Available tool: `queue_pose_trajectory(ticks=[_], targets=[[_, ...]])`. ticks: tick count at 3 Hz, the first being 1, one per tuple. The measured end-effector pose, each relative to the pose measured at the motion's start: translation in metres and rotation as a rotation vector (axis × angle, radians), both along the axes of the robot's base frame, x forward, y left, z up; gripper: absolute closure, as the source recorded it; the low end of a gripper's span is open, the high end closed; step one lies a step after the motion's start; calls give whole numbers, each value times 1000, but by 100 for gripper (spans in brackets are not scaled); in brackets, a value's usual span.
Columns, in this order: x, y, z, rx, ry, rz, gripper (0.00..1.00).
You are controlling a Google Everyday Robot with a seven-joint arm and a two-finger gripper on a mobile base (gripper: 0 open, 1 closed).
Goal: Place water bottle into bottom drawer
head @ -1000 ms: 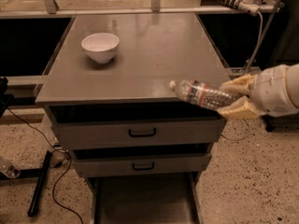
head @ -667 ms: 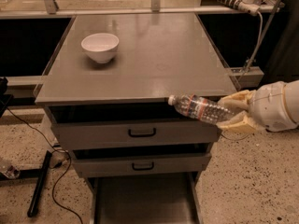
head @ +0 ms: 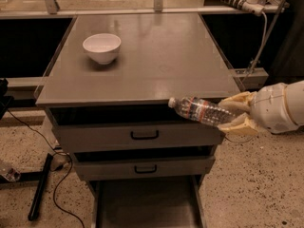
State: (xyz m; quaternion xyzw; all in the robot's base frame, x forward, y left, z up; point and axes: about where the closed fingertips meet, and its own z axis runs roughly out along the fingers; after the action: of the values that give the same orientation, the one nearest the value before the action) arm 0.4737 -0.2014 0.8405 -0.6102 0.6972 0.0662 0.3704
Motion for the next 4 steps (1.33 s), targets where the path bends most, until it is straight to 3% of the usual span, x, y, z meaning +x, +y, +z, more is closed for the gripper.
queue_pose_trajectory(ticks=[2, 3, 4], targets=[[-34, 30, -76, 83, 11, 108, 100], [-39, 37, -118, 128, -22, 144, 100], [-14, 32, -193, 195, 1, 135, 100]])
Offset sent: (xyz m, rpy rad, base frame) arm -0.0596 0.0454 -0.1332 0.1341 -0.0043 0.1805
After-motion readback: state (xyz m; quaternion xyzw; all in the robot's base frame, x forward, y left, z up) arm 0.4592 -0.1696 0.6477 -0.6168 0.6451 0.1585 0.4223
